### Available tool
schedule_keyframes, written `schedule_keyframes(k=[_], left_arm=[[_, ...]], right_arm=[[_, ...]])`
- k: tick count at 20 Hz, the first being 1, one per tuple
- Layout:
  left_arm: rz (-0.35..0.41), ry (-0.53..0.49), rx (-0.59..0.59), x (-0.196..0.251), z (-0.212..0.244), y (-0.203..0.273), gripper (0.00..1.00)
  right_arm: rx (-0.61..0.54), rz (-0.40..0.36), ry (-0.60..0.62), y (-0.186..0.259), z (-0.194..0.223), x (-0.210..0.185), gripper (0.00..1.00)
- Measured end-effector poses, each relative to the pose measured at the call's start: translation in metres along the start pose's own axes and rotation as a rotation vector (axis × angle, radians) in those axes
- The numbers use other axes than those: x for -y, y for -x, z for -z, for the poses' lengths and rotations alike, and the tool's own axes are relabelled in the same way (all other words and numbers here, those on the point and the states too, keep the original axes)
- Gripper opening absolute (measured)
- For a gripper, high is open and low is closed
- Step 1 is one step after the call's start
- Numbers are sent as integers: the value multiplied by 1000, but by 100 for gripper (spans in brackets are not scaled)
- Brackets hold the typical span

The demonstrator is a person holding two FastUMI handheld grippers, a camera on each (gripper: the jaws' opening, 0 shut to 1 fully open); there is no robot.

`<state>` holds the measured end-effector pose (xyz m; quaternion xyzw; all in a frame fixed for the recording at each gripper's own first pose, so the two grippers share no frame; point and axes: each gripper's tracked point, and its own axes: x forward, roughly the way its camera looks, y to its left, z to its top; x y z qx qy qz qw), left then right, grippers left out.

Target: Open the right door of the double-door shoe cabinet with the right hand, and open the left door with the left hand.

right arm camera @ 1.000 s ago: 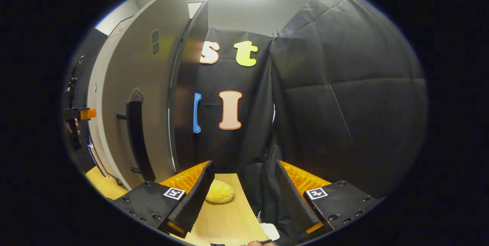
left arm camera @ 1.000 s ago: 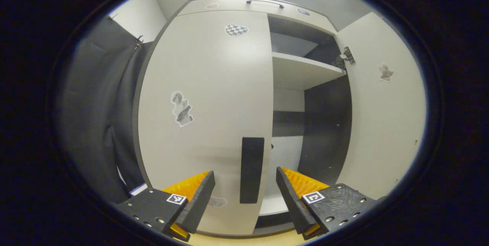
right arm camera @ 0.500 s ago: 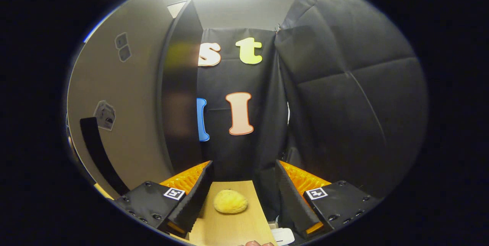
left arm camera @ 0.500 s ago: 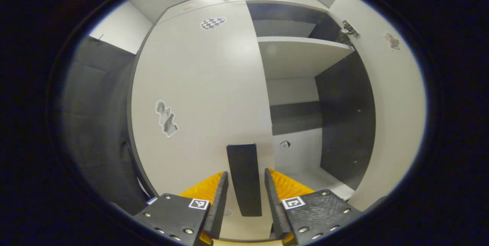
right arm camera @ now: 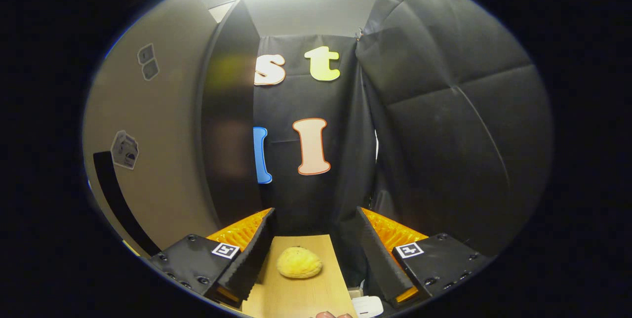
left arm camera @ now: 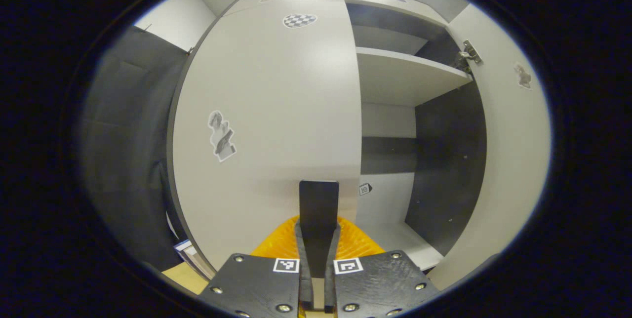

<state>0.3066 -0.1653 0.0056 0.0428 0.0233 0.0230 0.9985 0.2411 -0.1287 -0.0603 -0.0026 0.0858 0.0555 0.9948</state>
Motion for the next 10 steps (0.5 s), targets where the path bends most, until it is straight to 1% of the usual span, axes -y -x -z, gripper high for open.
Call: schedule_keyframes(k=[3,4,5,6,7,8,10], left_arm=[[14,20,-10,0,3,8,11],[22,22,-7,-1,4,13,11],[31,25,1,-2,5,17,12],[38,31,13,-5,6,22,11],[48,30,21,-8,8,27,11],[63,20,18,-10,9,31,11],[79,38,9,-15,11,38,11]], right_arm=[[-19,-7,1,10,4,-5,96],[-15,-4,-7,16,2,-8,98],[-8,0,-16,22,0,-11,98],[-4,5,-21,27,-1,-13,98],[-4,16,-21,33,1,-16,96],[-5,26,-18,38,2,-18,96],[-15,39,-5,53,6,-26,96]])
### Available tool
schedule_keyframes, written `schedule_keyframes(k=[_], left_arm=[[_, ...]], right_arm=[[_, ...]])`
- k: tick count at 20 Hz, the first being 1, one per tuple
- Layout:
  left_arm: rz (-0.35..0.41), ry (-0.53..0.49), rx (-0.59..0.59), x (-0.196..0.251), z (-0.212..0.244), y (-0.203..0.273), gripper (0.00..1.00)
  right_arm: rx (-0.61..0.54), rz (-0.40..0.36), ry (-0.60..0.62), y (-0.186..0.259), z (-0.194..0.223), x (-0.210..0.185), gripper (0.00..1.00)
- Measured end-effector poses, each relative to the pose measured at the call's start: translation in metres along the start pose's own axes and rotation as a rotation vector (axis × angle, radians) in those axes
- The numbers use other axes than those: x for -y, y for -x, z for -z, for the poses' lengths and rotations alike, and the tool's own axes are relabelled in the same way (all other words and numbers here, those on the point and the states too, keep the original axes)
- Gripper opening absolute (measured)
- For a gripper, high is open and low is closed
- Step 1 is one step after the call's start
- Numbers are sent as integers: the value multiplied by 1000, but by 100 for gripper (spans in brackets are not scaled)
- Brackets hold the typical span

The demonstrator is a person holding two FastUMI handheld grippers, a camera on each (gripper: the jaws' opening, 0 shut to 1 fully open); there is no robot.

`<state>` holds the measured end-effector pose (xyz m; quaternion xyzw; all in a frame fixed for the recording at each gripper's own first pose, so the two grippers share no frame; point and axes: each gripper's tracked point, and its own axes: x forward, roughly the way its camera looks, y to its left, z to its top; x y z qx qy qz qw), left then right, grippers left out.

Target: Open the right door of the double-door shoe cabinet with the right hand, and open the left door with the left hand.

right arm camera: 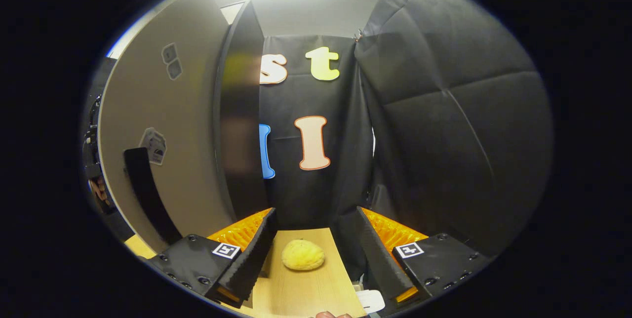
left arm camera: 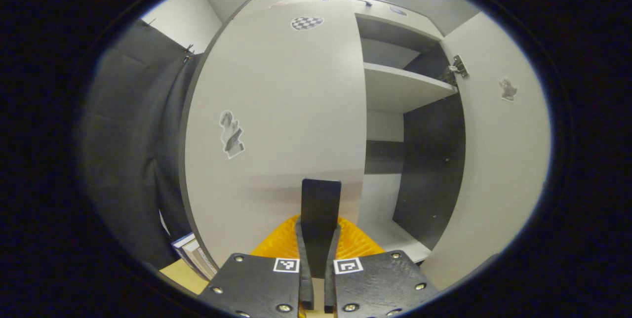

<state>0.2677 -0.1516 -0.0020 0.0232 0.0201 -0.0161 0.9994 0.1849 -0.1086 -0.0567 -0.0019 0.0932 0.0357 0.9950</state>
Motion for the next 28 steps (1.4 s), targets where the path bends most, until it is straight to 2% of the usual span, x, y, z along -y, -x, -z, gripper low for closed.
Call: schedule_keyframes(k=[6,7,13,14,17,22,26,27,28], left_arm=[[37,19,9,-15,-3,29,11],[42,12,11,-16,-5,36,11],[106,31,7,-33,-2,63,11],[128,25,6,-36,-1,66,11],[184,61,7,-49,3,77,11],[206,40,16,-73,-1,106,11],[249,95,15,-97,-2,123,10],[246,90,18,-104,-3,126,10],[240,76,20,-110,-6,132,10]], right_arm=[[-2,23,8,44,0,-25,100],[2,34,12,52,-1,-27,96],[14,73,4,84,-4,-42,100],[14,76,4,88,-4,-46,96],[24,78,20,101,-8,-57,100],[21,66,46,117,-5,-79,98],[5,56,61,129,3,-93,100],[2,58,64,133,5,-95,96],[-1,58,64,135,6,-97,98]])
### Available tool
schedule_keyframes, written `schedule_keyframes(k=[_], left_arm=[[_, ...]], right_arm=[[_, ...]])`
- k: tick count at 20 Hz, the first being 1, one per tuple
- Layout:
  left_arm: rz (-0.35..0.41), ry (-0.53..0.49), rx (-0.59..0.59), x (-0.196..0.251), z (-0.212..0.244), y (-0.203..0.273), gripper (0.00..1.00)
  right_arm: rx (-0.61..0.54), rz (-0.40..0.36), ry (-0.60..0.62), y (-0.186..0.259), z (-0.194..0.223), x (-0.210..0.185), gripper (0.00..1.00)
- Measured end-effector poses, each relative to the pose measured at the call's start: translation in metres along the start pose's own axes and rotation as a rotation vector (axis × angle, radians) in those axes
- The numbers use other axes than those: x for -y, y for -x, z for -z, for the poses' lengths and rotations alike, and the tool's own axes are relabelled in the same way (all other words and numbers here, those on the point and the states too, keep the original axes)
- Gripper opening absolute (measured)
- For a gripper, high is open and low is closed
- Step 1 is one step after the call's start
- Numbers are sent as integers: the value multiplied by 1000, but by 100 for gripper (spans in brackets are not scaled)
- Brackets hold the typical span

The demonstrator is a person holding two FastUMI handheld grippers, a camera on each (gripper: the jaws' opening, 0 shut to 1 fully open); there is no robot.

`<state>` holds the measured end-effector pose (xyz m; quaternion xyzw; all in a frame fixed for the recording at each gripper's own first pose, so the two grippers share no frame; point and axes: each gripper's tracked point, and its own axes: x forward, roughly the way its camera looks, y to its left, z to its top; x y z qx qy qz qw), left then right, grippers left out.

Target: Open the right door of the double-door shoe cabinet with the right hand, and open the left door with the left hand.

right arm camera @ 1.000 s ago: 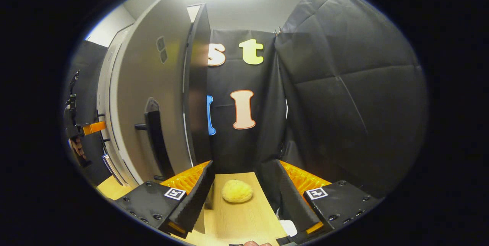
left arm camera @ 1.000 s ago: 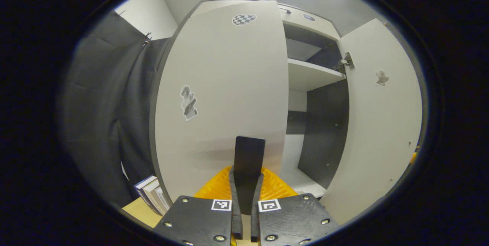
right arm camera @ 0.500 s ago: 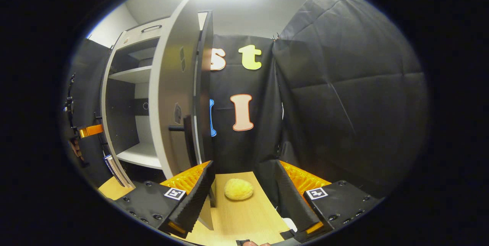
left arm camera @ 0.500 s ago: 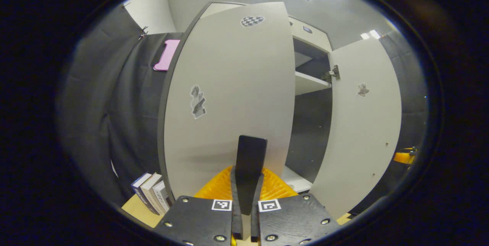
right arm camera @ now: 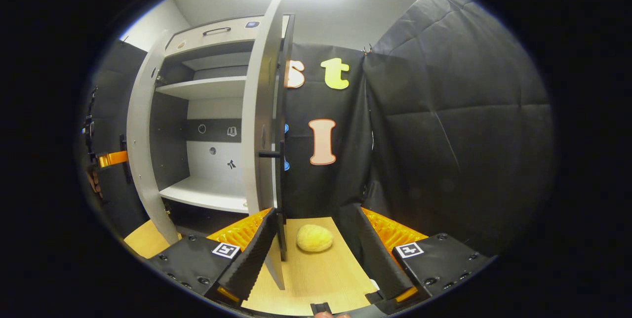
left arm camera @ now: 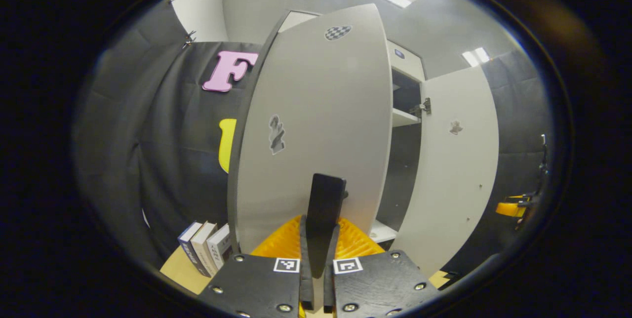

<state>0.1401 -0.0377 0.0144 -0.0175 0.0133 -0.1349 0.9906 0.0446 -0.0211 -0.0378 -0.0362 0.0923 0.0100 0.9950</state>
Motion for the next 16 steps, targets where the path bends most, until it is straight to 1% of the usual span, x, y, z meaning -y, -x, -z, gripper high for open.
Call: schedule_keyframes(k=[2,5,7,10,12,13,14,15,16], left_arm=[[-20,-17,2,-9,-2,13,10],[-67,5,15,-30,-4,26,10],[-110,3,11,-48,-7,38,10],[-175,-26,1,-79,-14,53,8],[-246,-51,-7,-109,-16,61,1],[-301,-67,-11,-132,-18,68,1],[-288,-63,-10,-142,-20,67,0],[-239,-12,-11,-136,-18,64,1],[-228,24,-4,-135,-18,62,2]], right_arm=[[-6,-4,-10,6,3,-6,100],[-12,-5,-16,12,6,-9,98],[-17,-4,-16,12,7,-10,98],[-23,-10,-13,13,8,-13,98],[-23,-11,-14,11,8,-14,98],[-22,-11,-16,11,8,-15,98],[-19,-12,-20,10,8,-15,96],[-17,-13,-24,10,7,-15,96],[-18,-13,-25,8,8,-15,98]])
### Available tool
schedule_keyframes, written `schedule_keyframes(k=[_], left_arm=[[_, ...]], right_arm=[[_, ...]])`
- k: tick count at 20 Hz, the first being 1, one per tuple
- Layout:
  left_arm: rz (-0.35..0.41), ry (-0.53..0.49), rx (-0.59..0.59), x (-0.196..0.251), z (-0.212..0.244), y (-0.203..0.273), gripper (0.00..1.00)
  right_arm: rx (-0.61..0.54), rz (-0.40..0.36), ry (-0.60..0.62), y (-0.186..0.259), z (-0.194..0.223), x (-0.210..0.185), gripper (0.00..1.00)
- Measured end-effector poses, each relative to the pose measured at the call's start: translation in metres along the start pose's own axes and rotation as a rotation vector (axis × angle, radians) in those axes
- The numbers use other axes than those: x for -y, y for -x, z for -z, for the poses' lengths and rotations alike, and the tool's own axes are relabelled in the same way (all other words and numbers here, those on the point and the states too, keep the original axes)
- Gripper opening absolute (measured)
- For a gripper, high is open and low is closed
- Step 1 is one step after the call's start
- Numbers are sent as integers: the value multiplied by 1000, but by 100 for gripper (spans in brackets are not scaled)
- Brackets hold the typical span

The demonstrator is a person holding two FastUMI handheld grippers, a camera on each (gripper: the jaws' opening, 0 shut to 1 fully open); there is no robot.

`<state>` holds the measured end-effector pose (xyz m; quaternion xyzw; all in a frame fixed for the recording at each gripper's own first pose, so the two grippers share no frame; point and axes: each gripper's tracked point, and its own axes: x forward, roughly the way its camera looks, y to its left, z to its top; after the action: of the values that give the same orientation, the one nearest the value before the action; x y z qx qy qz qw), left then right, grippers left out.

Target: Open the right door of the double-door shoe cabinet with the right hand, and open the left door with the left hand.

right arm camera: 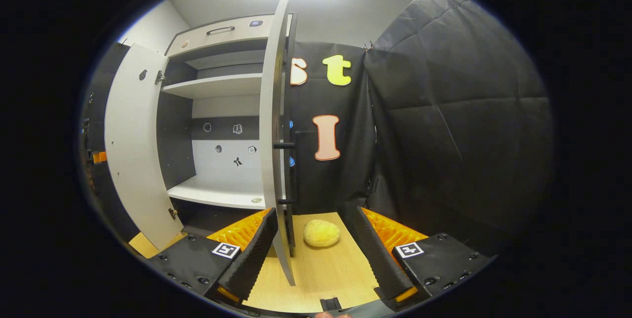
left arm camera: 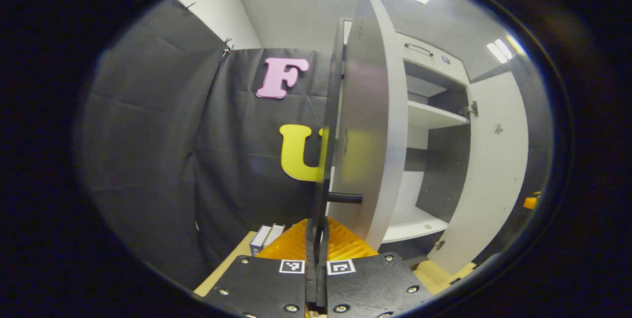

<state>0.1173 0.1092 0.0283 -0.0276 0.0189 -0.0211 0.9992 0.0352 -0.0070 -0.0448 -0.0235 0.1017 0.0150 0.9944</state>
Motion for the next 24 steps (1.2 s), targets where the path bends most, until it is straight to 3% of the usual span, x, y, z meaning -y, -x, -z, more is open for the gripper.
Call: schedule_keyframes(k=[7,15,18,22,24], left_arm=[[-33,-103,-5,-3,3,8,1],[-9,-100,-3,-5,3,37,1],[-75,-119,1,-29,-8,57,1],[-116,-38,50,-37,-27,90,0],[-148,-33,77,-38,-36,112,0]], right_arm=[[-13,12,-21,2,1,3,98],[-45,32,-28,11,5,-3,98],[-51,32,-29,14,2,-9,98],[-36,10,6,11,-9,-15,98],[-19,46,3,6,-13,-10,98]])
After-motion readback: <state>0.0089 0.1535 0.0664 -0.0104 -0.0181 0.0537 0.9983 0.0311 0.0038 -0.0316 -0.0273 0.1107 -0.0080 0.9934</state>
